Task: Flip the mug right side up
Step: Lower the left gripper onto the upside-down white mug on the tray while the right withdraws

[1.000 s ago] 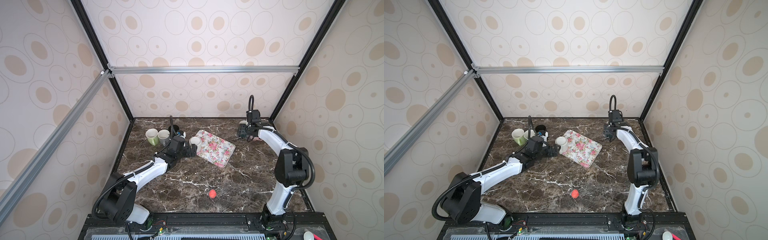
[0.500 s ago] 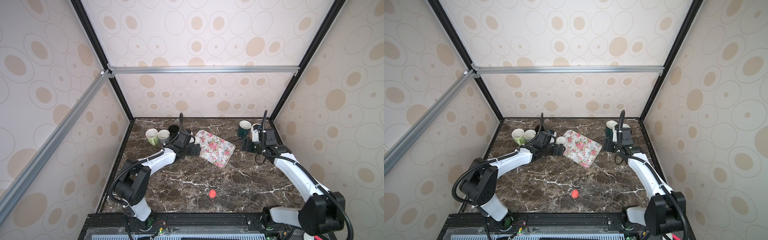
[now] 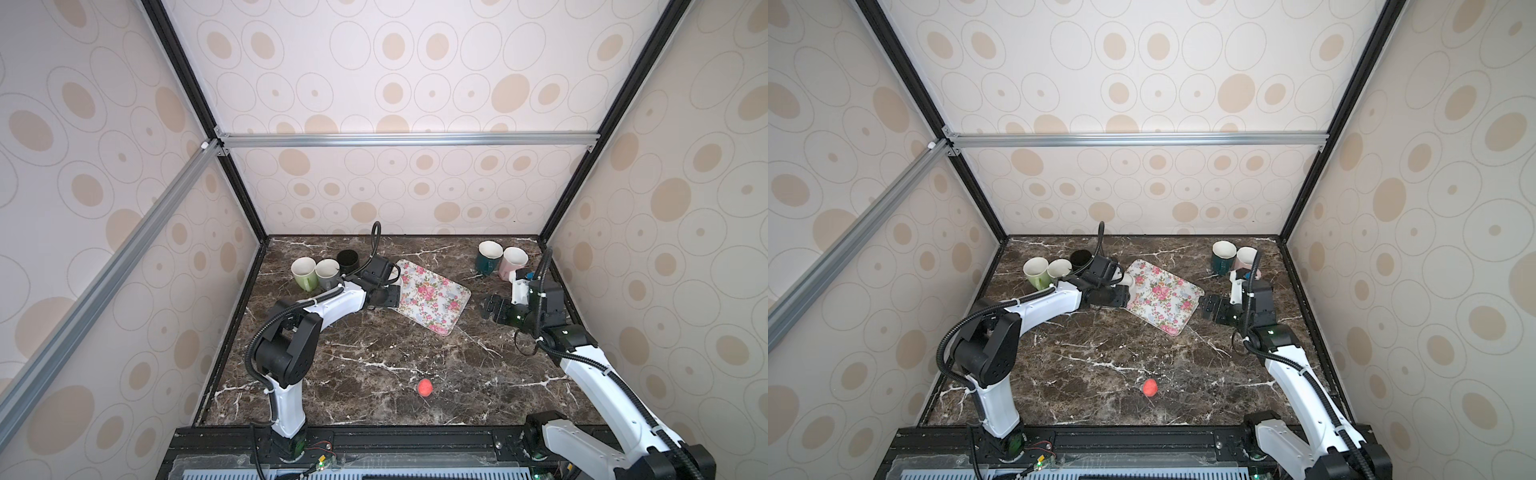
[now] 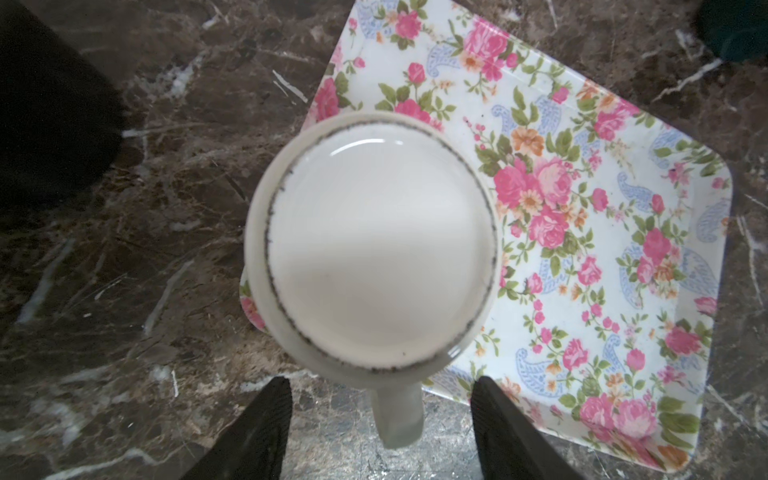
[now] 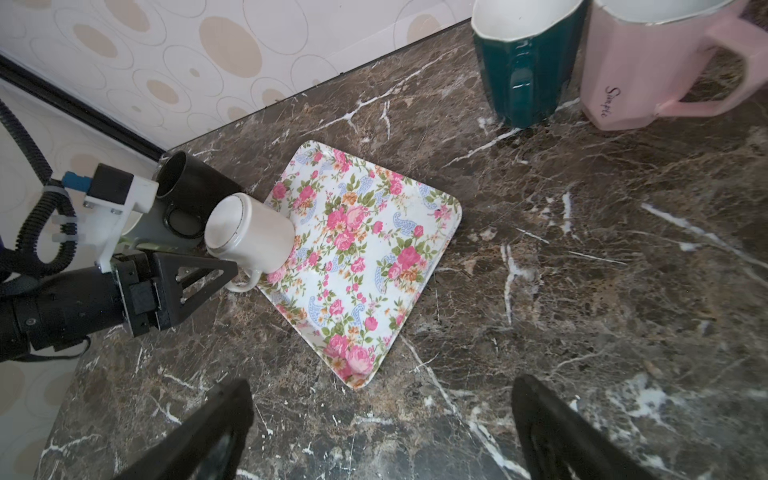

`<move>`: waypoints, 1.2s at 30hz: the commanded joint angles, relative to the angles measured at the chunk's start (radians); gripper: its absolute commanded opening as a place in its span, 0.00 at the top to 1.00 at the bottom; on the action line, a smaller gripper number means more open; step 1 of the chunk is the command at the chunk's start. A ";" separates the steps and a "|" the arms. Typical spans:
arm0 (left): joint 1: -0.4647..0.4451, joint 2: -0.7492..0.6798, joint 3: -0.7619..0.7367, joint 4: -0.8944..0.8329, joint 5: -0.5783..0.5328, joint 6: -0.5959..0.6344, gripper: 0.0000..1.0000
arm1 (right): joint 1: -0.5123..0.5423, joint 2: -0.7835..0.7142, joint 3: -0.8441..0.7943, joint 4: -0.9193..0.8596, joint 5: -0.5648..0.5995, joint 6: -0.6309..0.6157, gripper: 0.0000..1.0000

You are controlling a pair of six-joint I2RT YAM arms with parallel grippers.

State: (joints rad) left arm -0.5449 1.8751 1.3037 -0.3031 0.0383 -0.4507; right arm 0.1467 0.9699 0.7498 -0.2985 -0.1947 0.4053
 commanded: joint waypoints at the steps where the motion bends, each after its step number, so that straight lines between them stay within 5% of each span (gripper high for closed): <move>1: -0.006 0.021 0.053 -0.054 -0.037 0.001 0.36 | 0.005 -0.053 -0.023 0.004 0.082 0.033 0.00; 4: -0.008 0.057 0.080 -0.070 -0.038 0.001 0.45 | 0.005 -0.065 -0.030 -0.003 0.103 0.030 0.00; 21: -0.017 0.136 0.156 -0.092 -0.132 -0.008 0.58 | 0.005 -0.016 -0.046 -0.028 0.160 0.047 0.01; 31: -0.017 0.151 0.184 -0.117 -0.147 -0.002 0.81 | 0.005 0.016 -0.043 -0.018 0.146 0.064 0.02; 36: -0.018 0.169 0.201 -0.131 -0.141 0.002 0.85 | 0.005 0.024 -0.043 -0.012 0.137 0.068 0.02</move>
State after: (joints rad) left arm -0.5636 2.0235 1.4570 -0.4015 -0.0772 -0.4500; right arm 0.1467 0.9874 0.7059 -0.3134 -0.0525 0.4637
